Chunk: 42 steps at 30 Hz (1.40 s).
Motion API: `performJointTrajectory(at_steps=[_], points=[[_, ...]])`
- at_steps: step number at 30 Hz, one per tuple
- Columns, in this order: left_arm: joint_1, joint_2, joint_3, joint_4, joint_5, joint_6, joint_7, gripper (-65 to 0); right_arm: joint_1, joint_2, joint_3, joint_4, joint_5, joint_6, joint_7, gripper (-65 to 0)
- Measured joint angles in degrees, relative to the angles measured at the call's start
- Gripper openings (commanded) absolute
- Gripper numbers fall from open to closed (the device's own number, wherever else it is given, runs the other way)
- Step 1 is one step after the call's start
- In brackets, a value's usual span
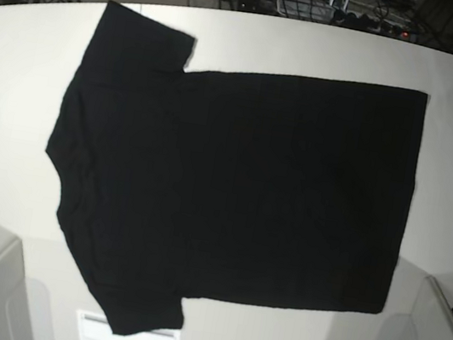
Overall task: Fold the T-shirt properly
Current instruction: 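Move both grippers toward the shoulder corners of the black T-shirt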
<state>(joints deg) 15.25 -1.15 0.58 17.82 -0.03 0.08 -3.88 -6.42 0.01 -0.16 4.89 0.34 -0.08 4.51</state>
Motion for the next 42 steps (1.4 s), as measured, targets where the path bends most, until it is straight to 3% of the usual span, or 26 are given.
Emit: performJointTrajectory(at_steps=[7, 14, 17, 20, 23, 26, 30, 36, 42], points=[[0.3, 0.0, 0.5, 0.8, 0.2, 0.0, 0.0, -65.0, 0.0, 0.4, 0.0, 0.0, 0.0, 0.0, 0.0, -65.0], [0.5, -1.0, 13.2, 0.1, -0.5, 0.0, 0.0, -65.0, -0.2, 1.1, 0.2, 0.0, 0.0, 0.0, 0.0, -65.0], [0.3, -1.1, 10.1, -1.1, -4.8, 0.1, 0.4, -65.0, -0.2, 0.9, 1.4, 0.0, 0.7, 0.0, 0.0, -65.0], [1.3, -3.8, 8.4, 1.5, -8.5, 0.0, 0.2, -65.0, -1.8, 1.9, 7.5, 1.4, 3.1, 0.1, 0.0, -65.0], [5.4, -7.8, 8.1, 8.2, -10.6, 0.3, -0.2, -65.0, -7.8, 3.9, 10.4, 9.7, 3.1, 0.0, -0.3, -65.0], [12.0, -10.2, 7.5, 16.8, -11.5, 0.7, 0.6, -65.0, -15.1, 4.2, 11.9, 21.7, 2.9, -0.4, -8.2, -65.0], [20.2, -11.6, 7.8, 28.2, -14.5, -0.4, 1.1, -65.0, -24.5, 1.9, 14.1, 41.4, 3.5, 0.2, -15.1, -65.0], [30.3, -18.3, 7.4, 42.9, -20.7, 1.0, 0.3, -65.0, -33.4, -0.8, 20.5, 64.8, 3.1, -0.2, -24.3, -65.0], [42.6, -19.2, 4.5, 60.3, -21.2, -0.3, 0.7, -65.0, -39.5, -4.7, 25.1, 82.3, 3.5, 0.0, -27.1, -65.0]])
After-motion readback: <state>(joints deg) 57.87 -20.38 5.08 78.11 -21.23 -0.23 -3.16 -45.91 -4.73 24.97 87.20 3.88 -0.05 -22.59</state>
